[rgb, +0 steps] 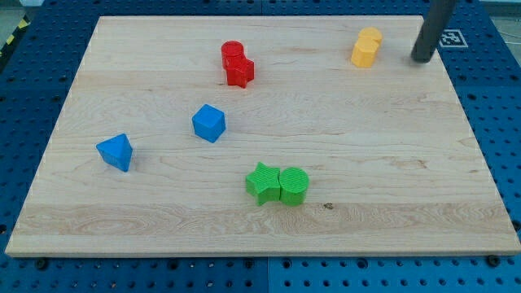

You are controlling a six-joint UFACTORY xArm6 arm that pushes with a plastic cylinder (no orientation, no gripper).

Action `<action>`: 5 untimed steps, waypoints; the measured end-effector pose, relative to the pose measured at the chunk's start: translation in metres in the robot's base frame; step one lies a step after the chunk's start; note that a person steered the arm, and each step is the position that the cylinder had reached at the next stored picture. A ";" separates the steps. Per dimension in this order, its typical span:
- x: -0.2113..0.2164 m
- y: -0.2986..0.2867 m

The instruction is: Place yellow and blue blocks in a diagonal line

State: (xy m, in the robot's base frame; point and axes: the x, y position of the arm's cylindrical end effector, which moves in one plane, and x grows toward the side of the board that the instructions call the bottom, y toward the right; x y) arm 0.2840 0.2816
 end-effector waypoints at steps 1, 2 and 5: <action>-0.020 -0.015; -0.016 -0.067; -0.028 -0.145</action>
State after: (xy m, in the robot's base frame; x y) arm 0.2558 0.1367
